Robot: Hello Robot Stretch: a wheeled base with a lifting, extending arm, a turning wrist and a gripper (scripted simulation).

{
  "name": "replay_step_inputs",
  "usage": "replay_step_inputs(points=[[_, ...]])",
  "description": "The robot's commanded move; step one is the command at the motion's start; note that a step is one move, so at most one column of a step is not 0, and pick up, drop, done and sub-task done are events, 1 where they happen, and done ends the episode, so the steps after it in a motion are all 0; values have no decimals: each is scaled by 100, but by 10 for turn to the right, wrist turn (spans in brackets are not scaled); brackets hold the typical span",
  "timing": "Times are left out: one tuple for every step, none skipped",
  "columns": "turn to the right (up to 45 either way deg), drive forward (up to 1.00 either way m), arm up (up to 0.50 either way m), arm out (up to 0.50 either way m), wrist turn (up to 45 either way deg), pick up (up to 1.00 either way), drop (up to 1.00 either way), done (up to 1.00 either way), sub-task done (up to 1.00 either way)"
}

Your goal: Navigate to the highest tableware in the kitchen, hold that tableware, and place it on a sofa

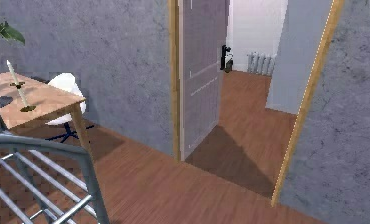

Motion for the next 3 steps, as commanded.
replay_step_inputs(points=[[0, 0, 0, 0, 0, 0, 100, 0, 0], [0, 0, 10, 0, 0, 0, 0, 0, 0], [0, 0, 0, -8, 0, 0, 0, 0, 0]])
